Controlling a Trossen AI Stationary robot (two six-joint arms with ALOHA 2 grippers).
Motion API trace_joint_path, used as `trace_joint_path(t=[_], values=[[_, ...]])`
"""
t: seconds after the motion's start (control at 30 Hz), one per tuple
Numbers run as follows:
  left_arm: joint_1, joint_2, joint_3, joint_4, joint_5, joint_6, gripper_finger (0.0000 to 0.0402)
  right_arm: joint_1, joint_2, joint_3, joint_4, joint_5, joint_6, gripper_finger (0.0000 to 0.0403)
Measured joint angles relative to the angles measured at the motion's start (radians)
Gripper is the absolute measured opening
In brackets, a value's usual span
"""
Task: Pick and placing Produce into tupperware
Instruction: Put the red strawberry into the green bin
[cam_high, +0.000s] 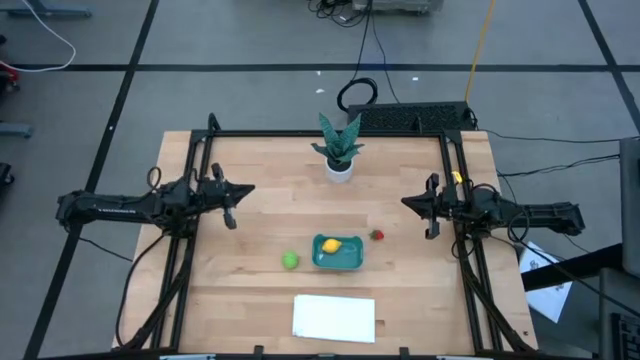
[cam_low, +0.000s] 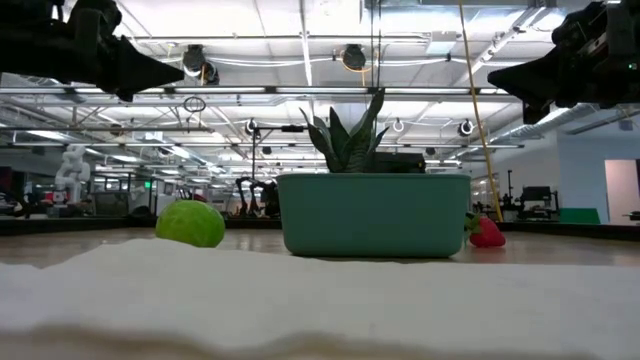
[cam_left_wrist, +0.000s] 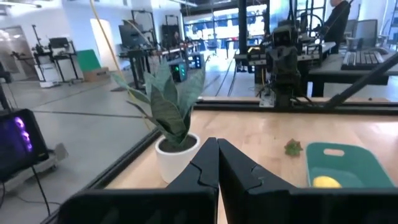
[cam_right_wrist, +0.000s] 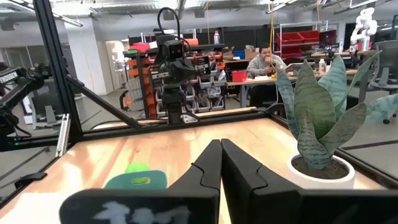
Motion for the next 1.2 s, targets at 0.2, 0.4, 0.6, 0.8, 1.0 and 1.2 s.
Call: trace_joint_path(t=[0.2,0.4,0.6,0.8,1.0,1.2], values=[[-0.001,-0.004,-0.004,-0.041,0.019,0.001,0.0000,0.000,0.000,0.000,0.002,-0.021,0.005,0.0000],[-0.002,-0.006,-0.041,-0.050,0.027,-0.024,0.0000,0.000,0.000,0.000,0.003,-0.021,-0.014,0.0000],[-0.002,-0.006,-0.043,-0.050,0.108,-0.026,0.0006,0.000,0.021,0.000,0.031,-0.021,-0.026,0.0000],[-0.002,-0.006,-0.043,-0.047,0.101,0.004,0.0002,-0.011,0.120,0.061,0.048,-0.021,-0.025,0.0000],[-0.002,-0.006,-0.043,-0.033,0.098,0.011,0.0015,-0.059,0.282,0.179,0.052,-0.028,-0.033,0.0000],[-0.002,-0.006,-0.043,-0.023,0.098,0.033,0.0017,-0.118,0.474,0.319,0.055,-0.122,-0.041,0.0000]])
